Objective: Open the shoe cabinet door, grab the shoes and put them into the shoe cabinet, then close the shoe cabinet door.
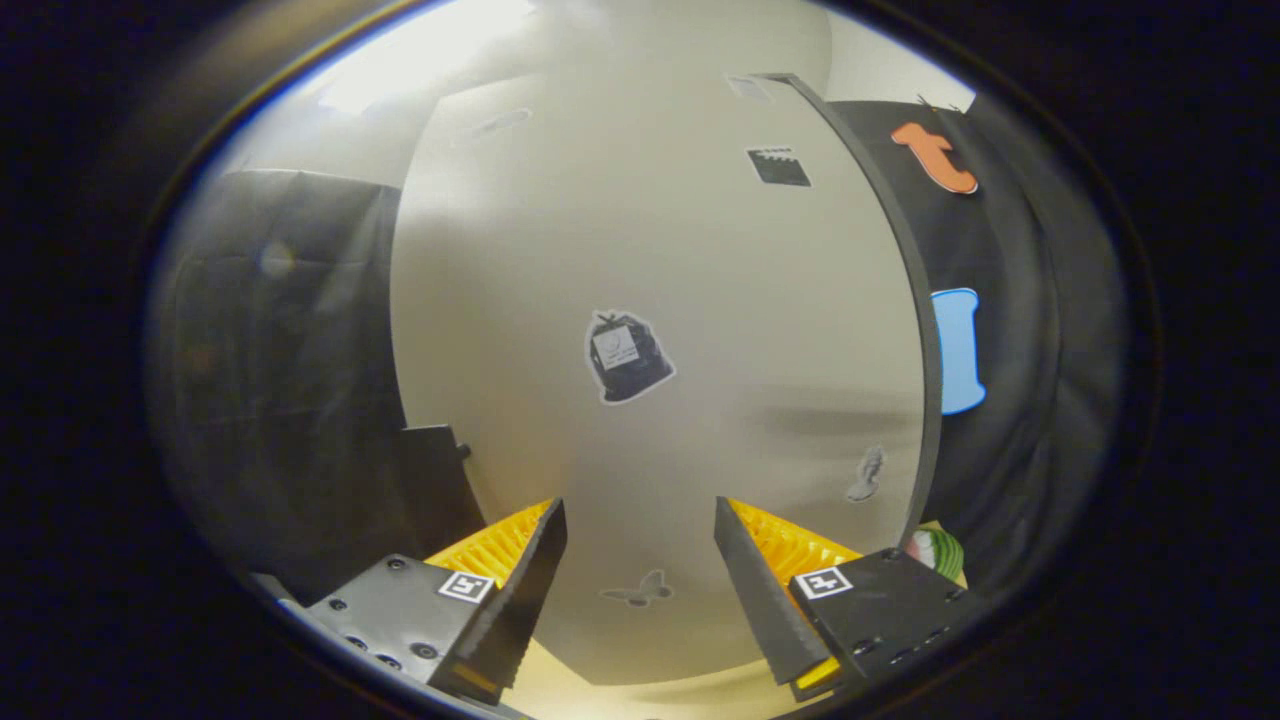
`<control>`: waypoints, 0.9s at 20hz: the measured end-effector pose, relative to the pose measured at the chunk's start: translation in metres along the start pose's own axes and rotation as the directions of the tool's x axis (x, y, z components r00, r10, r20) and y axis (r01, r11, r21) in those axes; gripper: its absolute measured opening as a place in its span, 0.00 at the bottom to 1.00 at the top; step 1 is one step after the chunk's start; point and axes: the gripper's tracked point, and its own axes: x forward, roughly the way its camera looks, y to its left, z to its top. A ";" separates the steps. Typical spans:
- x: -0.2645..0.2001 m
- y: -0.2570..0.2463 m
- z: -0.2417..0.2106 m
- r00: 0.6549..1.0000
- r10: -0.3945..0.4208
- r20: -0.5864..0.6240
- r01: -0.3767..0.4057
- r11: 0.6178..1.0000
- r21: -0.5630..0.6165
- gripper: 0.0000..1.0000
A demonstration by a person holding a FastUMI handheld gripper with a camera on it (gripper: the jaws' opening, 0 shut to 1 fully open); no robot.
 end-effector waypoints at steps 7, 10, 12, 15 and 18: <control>0.017 0.007 -0.004 0.999 -0.035 0.001 0.035 0.999 0.008 0.94; 0.016 0.009 -0.009 0.999 -0.047 -0.002 0.047 0.999 0.012 0.94; 0.016 0.009 -0.010 0.998 -0.064 0.002 0.064 0.998 0.014 0.94; 0.013 0.008 -0.010 0.996 -0.090 0.010 0.090 0.996 0.001 0.94; 0.013 0.008 -0.011 0.994 -0.111 0.012 0.111 0.994 0.000 0.94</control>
